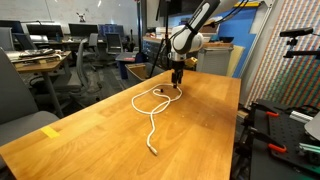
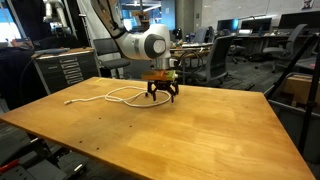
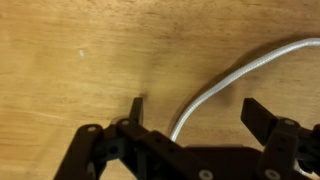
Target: Tie a loose knot using the cable
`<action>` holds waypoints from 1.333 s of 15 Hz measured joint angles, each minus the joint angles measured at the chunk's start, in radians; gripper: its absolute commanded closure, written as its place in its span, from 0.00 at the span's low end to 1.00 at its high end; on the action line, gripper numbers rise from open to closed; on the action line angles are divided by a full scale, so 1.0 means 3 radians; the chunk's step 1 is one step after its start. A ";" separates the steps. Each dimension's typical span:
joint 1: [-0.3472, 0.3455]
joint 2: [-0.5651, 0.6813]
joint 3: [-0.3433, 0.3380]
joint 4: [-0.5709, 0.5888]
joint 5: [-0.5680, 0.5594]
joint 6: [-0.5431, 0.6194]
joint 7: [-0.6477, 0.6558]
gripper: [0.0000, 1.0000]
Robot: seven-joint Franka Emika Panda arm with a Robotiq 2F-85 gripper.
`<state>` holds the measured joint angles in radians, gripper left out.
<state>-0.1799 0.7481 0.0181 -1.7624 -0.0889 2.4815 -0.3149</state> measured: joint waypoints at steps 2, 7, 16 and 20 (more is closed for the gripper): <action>0.0018 0.0098 -0.0001 0.0058 0.0003 0.0005 0.0102 0.33; 0.0036 0.0133 -0.0013 0.0170 0.0017 -0.0018 0.0323 0.73; 0.0047 0.0197 -0.0011 0.0323 0.0102 -0.0105 0.0542 0.99; 0.0043 0.0143 0.0099 0.0360 0.0340 0.0007 0.0541 0.99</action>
<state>-0.1669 0.7909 0.0477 -1.6542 0.0131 2.4834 -0.1527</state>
